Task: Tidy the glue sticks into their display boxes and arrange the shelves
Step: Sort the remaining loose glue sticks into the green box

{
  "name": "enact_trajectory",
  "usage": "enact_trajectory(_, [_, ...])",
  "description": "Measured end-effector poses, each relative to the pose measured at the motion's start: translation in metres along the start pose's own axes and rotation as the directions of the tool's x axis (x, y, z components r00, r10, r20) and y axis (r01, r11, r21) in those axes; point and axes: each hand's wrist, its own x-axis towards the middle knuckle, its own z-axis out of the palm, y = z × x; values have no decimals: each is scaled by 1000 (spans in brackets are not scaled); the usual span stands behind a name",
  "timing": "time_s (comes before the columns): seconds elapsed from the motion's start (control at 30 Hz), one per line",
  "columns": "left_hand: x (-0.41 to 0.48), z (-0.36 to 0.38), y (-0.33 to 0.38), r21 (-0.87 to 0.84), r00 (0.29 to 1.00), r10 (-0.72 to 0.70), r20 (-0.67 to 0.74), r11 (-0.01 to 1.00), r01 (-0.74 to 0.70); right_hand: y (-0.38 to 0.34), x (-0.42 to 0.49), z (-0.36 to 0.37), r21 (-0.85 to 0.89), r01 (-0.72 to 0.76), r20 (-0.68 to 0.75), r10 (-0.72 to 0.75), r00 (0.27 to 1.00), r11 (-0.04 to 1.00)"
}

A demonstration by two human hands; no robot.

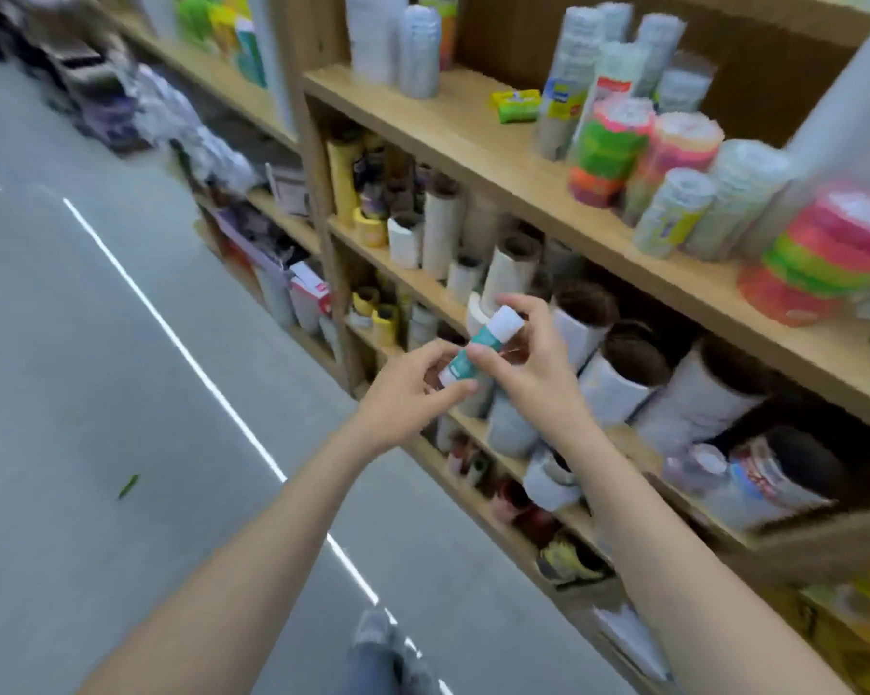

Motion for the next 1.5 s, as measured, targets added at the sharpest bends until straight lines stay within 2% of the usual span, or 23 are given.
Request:
enact_trajectory(0.13, [-54, -22, -55, 22, 974, -218, -68, 975, 219, 22, -7, 72, 45, -117, 134, 110, 985, 992])
enact_trajectory(0.2, [-86, -31, -78, 15, 937, -322, -134, 945, 327, 31, -11, 116, 34, -168, 256, 154, 954, 985])
enact_trajectory(0.3, [-130, -51, -114, 11, 859, -483, -171, 871, 492, 42, -17, 182, -21, -209, 445, 197, 874, 978])
enact_trajectory(0.4, [-170, -87, -147, -21, 779, -587, -219, 801, 598, 38, -19, 252, -60, -232, 597, 221, 771, 971])
enact_trajectory(0.5, [-202, -133, -173, -96, 686, -673, -277, 730, 677, 27, -15, 326, -90, -200, 677, 207, 706, 976])
enact_trajectory(0.63, [-232, -208, -214, -301, 604, -735, -308, 677, 671, 9, 4, 423, -93, -176, 723, 188, 665, 980])
enact_trajectory(0.7, [-244, -254, -240, -351, 576, -754, -314, 656, 668, 2, 19, 475, -96, -170, 731, 186, 657, 981])
enact_trajectory(0.87, [-257, -380, -319, -300, 512, -779, -363, 618, 727, -22, 66, 608, -144, -200, 690, 243, 682, 969])
enact_trajectory(0.97, [-251, -457, -368, -253, 470, -789, -396, 586, 770, -38, 101, 687, -143, -229, 693, 263, 671, 963])
enact_trajectory(1.17, [-213, -603, -471, -224, 418, -810, -411, 534, 815, -46, 199, 844, -153, -190, 731, 240, 639, 970])
enact_trajectory(1.5, [-162, -839, -678, -329, 211, -850, -483, 400, 856, -21, 367, 1135, -253, -75, 825, 256, 504, 965])
